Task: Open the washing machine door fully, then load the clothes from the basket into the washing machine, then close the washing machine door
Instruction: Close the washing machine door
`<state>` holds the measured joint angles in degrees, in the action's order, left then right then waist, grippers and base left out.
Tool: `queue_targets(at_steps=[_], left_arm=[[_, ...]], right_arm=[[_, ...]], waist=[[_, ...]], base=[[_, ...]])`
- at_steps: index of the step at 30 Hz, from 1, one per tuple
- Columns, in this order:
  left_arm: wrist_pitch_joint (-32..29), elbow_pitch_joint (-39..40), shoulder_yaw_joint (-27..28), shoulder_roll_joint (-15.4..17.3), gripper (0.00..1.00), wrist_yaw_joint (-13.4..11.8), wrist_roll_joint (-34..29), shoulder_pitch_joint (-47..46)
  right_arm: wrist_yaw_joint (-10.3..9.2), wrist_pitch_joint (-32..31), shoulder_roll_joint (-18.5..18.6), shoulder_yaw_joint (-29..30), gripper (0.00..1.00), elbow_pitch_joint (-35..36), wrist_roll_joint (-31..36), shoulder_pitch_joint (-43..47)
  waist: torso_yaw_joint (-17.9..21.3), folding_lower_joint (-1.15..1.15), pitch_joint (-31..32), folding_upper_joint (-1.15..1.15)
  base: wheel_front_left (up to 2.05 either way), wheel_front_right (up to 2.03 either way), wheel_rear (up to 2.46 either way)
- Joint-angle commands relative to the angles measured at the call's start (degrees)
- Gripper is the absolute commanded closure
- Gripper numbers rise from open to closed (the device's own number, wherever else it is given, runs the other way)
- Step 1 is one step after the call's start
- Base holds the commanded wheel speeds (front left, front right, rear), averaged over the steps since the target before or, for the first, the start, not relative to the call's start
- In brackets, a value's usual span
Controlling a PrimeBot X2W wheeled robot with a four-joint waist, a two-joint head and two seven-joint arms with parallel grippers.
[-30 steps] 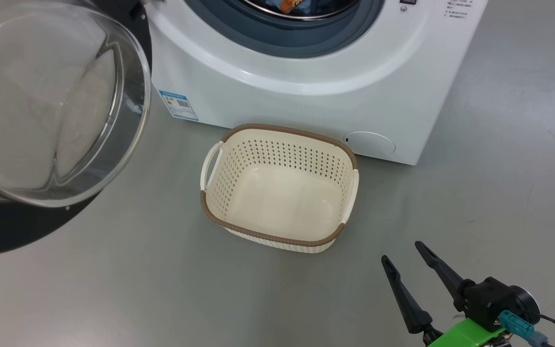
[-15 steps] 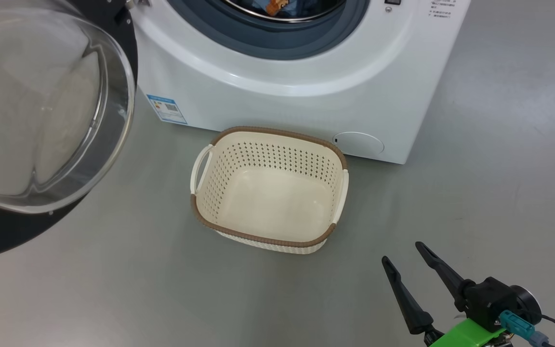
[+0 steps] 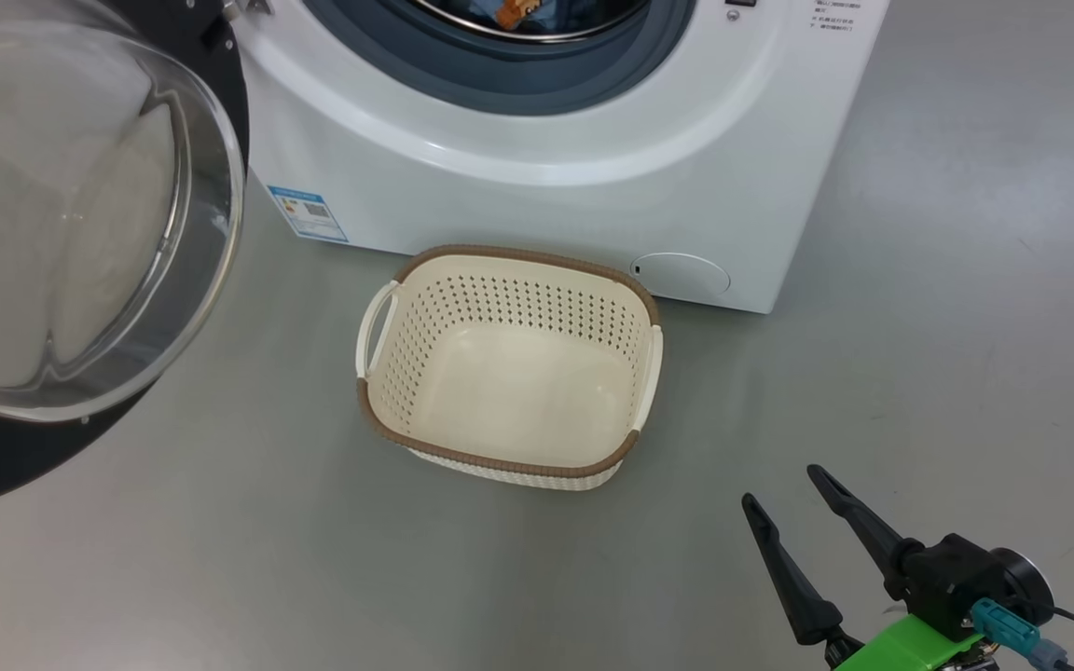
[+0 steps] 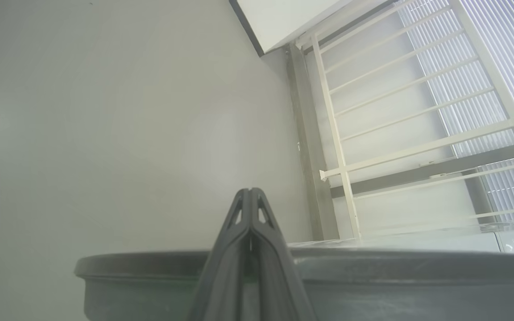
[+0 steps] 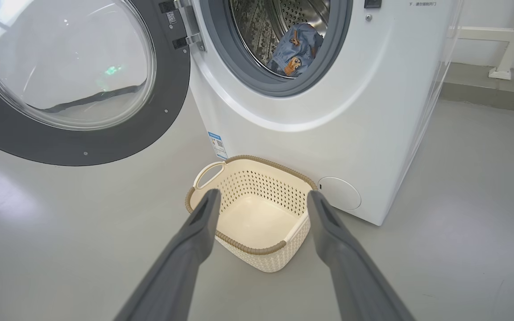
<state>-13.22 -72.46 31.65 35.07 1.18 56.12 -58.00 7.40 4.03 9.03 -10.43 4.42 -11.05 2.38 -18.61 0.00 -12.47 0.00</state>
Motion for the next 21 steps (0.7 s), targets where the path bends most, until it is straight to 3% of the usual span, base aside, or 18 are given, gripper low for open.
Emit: queue_targets(at_steps=[1,10,16,21], left_arm=[[-3.3,0.8,-0.4,2.8,1.00,1.4,0.1,-1.2],[-15.6,0.8,-1.5,1.8,1.00,5.4,2.0,-0.5],[-22.5,3.4,-2.2,2.5,1.00,6.2,3.5,1.6],[-30.8,9.7,-3.1,0.8,1.00,6.3,6.8,4.0]], right_arm=[[0.09,-0.3,0.4,-1.3,0.00,2.0,0.3,0.1],[0.09,-0.4,0.0,-0.6,0.00,2.2,0.6,0.4],[0.09,0.0,-0.7,-0.2,0.00,1.8,0.6,0.6],[0.09,0.4,-1.2,-0.3,0.00,1.3,0.6,0.7]], waist=[[0.0,0.00,-0.2,0.00],[-0.4,0.00,0.0,0.00],[-1.1,0.00,0.6,0.00],[-1.8,0.00,1.2,0.00]], base=[[0.00,0.00,0.00],[0.00,0.00,0.00],[0.00,0.00,0.00],[0.00,0.00,0.00]])
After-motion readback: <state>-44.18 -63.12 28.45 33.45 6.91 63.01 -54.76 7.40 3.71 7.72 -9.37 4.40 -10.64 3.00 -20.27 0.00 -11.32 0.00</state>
